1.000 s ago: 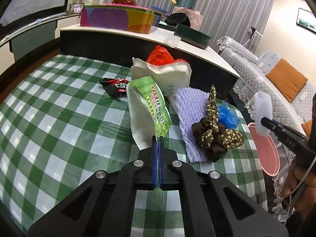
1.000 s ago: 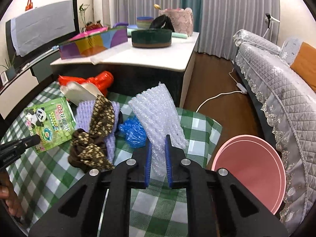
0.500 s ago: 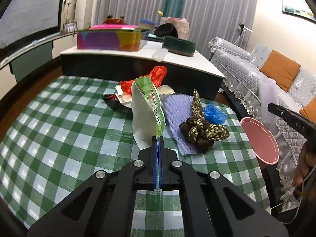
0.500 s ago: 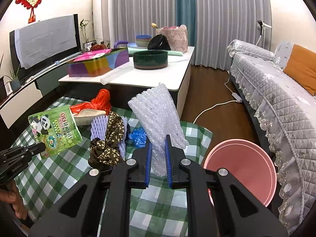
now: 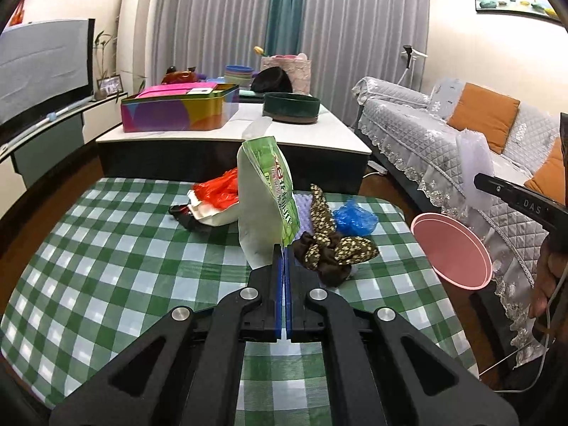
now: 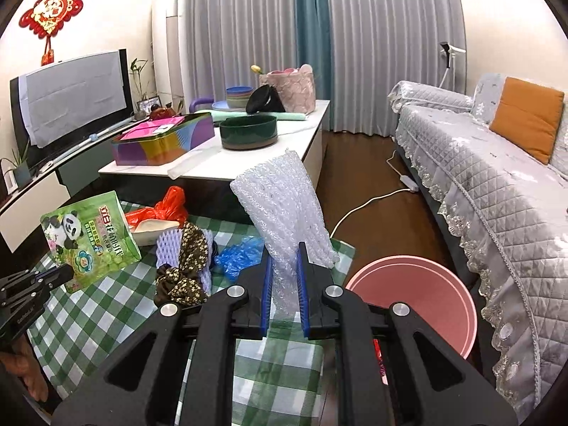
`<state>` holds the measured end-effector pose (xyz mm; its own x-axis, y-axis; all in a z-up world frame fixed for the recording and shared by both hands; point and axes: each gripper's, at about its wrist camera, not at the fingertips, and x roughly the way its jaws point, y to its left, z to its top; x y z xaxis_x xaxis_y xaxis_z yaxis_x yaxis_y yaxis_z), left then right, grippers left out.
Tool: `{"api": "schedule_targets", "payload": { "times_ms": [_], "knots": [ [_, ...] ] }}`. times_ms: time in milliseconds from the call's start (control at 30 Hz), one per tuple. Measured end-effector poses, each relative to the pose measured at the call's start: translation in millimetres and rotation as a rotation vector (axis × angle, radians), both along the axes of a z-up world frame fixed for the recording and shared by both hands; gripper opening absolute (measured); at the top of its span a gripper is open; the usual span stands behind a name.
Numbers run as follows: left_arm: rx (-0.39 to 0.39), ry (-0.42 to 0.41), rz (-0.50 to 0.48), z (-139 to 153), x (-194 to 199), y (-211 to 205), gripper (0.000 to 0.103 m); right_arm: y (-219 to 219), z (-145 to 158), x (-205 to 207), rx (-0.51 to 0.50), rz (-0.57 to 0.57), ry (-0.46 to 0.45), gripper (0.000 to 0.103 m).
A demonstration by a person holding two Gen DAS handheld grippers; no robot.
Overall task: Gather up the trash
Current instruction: 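Lift and carry the bubble wrap and panda packet over the pink bucket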
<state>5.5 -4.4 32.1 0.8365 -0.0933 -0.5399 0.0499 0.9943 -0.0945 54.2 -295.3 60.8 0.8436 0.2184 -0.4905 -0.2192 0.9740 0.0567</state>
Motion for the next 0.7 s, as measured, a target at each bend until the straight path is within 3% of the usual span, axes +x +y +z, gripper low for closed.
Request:
{"api": "schedule_targets", "payload": {
  "times_ms": [700],
  "knots": [
    [0.037,-0.042,-0.083,14,6,-32,0.001,-26,26,1,-0.004,-0.087,-0.075,0.013]
  ]
}}
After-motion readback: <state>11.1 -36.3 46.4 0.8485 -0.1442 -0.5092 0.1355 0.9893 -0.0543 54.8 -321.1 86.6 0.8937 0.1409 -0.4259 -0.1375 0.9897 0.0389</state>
